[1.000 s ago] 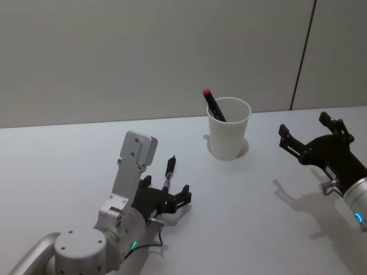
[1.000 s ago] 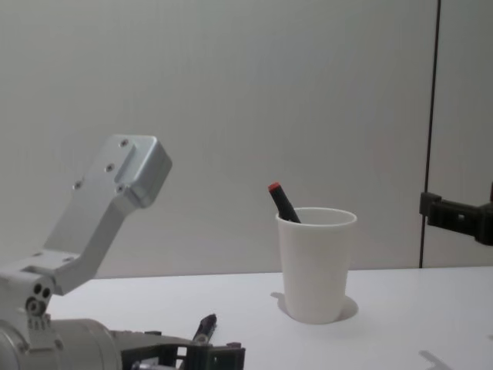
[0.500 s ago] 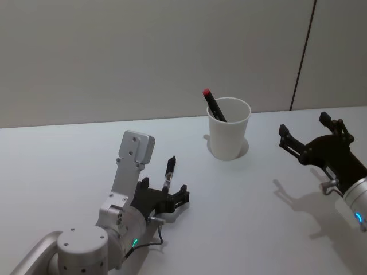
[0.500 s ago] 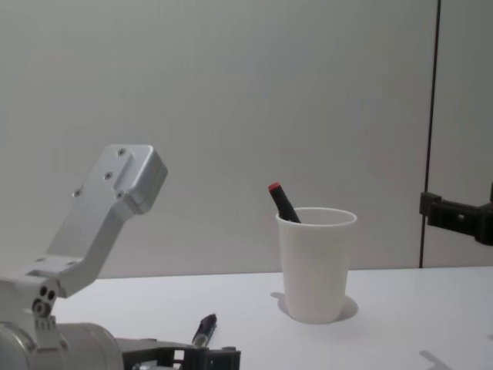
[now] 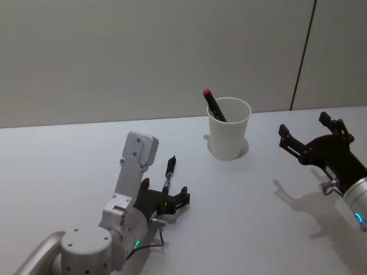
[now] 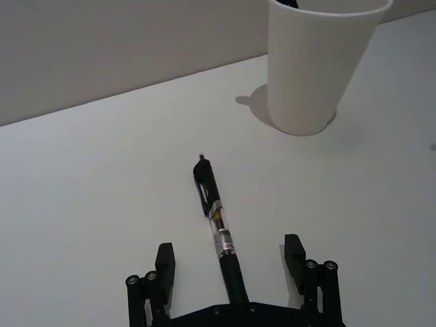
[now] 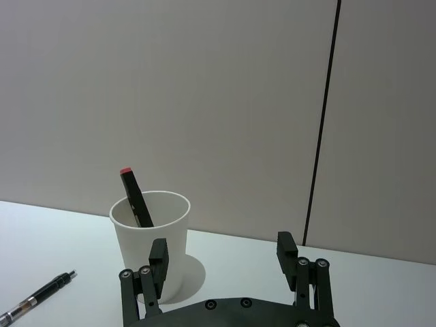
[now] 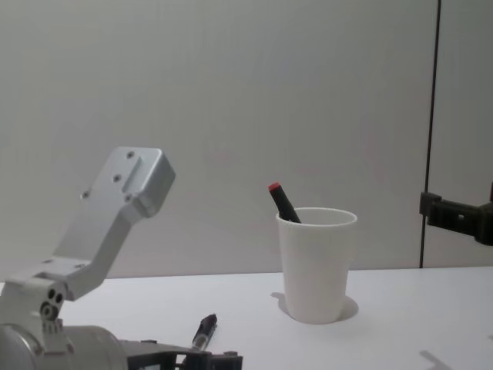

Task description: Place the pen into the pen holder.

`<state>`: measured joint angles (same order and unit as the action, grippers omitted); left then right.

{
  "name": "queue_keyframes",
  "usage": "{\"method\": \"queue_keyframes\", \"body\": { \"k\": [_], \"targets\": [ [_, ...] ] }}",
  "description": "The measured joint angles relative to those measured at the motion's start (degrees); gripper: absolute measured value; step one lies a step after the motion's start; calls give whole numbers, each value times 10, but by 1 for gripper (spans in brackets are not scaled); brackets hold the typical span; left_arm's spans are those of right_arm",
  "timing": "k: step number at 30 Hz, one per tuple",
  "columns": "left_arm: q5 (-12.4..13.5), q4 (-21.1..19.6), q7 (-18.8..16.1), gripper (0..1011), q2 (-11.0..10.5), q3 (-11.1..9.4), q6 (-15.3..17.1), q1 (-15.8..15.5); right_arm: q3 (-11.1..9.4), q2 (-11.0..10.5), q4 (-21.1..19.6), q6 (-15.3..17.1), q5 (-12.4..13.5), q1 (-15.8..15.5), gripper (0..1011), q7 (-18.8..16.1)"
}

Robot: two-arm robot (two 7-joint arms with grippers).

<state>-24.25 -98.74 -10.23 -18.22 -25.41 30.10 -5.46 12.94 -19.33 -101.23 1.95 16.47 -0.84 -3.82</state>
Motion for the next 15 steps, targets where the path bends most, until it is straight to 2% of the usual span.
{"method": "queue_keyframes", "body": {
  "k": [15],
  "targets": [
    [25,-9,14,1001,8,-9,7,4,0,0,0,0,0,0,1002,0]
  ]
}}
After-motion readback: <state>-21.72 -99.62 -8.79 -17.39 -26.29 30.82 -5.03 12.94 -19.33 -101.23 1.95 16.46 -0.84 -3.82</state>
